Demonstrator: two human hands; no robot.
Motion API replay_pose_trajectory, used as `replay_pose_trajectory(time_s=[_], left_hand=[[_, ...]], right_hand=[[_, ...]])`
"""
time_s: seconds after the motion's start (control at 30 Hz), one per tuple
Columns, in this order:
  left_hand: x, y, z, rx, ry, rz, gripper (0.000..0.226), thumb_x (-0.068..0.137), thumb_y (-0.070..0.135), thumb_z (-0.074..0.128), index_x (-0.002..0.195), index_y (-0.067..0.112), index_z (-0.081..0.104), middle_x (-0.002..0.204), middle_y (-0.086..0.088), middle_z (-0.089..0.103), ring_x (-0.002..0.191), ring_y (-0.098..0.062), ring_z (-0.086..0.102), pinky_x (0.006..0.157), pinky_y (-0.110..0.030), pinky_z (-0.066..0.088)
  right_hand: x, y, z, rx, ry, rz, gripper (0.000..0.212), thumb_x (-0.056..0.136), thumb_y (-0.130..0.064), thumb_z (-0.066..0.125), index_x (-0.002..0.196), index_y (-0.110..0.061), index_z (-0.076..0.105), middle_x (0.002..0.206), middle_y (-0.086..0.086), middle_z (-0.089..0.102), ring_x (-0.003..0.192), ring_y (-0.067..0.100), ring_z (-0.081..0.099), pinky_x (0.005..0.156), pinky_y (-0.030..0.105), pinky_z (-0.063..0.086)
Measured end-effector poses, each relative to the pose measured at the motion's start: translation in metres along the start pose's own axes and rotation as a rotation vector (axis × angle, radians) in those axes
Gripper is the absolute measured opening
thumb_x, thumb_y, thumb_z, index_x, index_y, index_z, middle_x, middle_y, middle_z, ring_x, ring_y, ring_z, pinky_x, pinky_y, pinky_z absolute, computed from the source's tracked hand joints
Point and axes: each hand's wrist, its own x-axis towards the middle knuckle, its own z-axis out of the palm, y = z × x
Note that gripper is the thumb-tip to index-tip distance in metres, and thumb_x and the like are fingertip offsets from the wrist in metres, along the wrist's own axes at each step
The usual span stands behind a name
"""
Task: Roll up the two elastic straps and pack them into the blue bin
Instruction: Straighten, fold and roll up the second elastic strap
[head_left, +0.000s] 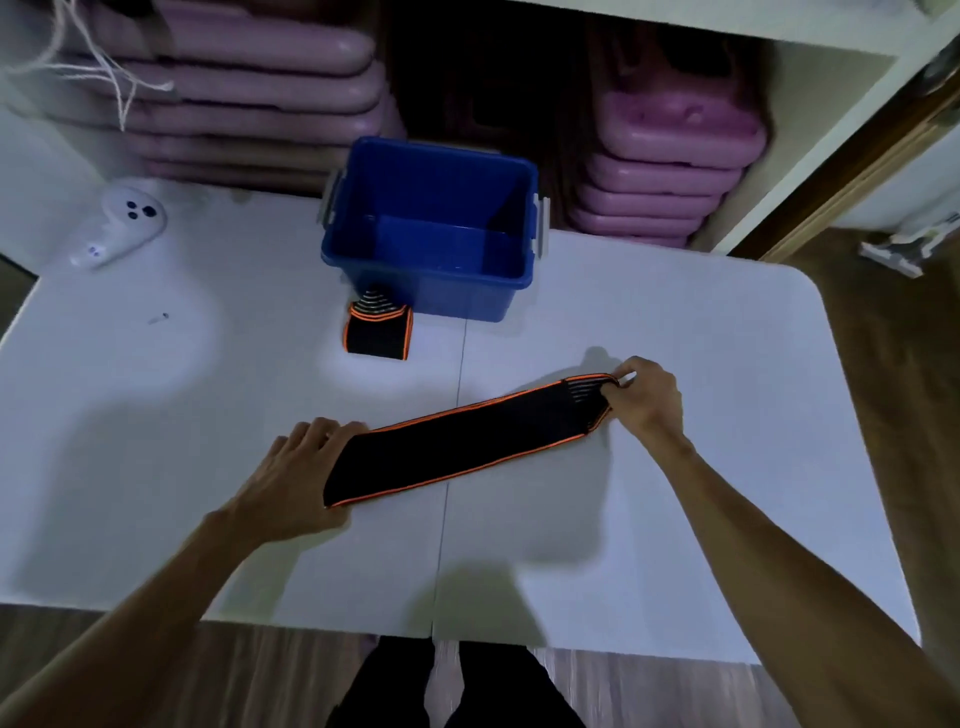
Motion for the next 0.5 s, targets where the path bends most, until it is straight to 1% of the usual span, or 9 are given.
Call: replay_pose_trajectory(time_s=[0.1,0.2,0.33,0.4,0.43,0.5], left_hand=[[-0.017,-0.014,-0.001,0.012,0.01,-0.076,0.092,0.053,0.048,0.064,0.138,0.026,0.035,0.12,-0.003,0.048,0.105,-0.027,0.049,0.089,-0.04,0.043],[-0.028,-0.012,0.007,-0.017,0.029,-0.12,0.091,0.052,0.048,0.066,0.135,0.024,0.038,0.115,-0.004,0.049,0.098,-0.029,0.051,0.083,-0.041,0.046],[-0.033,0.006,0.021,-0.103,0.096,-0.136,0.087,0.057,0.051,0.064,0.135,0.021,0.038,0.118,-0.006,0.047,0.098,-0.03,0.05,0.082,-0.043,0.049],[-0.031,0.016,0.026,-0.124,0.124,-0.115,0.083,0.061,0.051,0.063,0.133,0.019,0.04,0.123,-0.007,0.047,0.098,-0.029,0.05,0.081,-0.042,0.049],[-0.03,0.02,0.028,-0.125,0.131,-0.109,0.081,0.063,0.052,0.063,0.133,0.018,0.042,0.125,-0.008,0.047,0.098,-0.029,0.05,0.081,-0.042,0.049],[-0.03,0.024,0.032,-0.117,0.135,-0.108,0.08,0.066,0.053,0.063,0.133,0.015,0.043,0.128,-0.009,0.046,0.1,-0.029,0.049,0.079,-0.042,0.05]], right_hand=[[0.011,-0.04,0.021,-0.032,0.002,-0.037,0.015,0.08,-0.015,0.06,0.093,-0.017,0.066,0.087,0.004,0.068,0.08,0.028,0.065,0.067,0.031,0.052],[0.021,-0.071,0.038,-0.085,0.042,-0.052,0.019,0.08,-0.01,0.055,0.094,-0.016,0.066,0.094,0.008,0.068,0.083,0.032,0.064,0.066,0.03,0.048],[0.034,-0.093,0.049,-0.073,0.11,-0.062,0.022,0.083,-0.006,0.052,0.099,-0.012,0.065,0.101,0.013,0.068,0.087,0.036,0.065,0.071,0.037,0.054],[0.04,-0.097,0.049,-0.05,0.126,-0.054,0.021,0.085,-0.009,0.054,0.102,-0.012,0.065,0.105,0.014,0.068,0.09,0.036,0.065,0.073,0.038,0.055],[0.041,-0.097,0.049,-0.039,0.117,-0.049,0.022,0.086,-0.014,0.057,0.106,-0.013,0.064,0.108,0.013,0.068,0.093,0.035,0.065,0.076,0.038,0.056],[0.04,-0.097,0.049,-0.006,0.059,-0.033,0.036,0.085,-0.028,0.065,0.118,-0.016,0.059,0.116,0.011,0.065,0.098,0.033,0.065,0.082,0.042,0.057]])
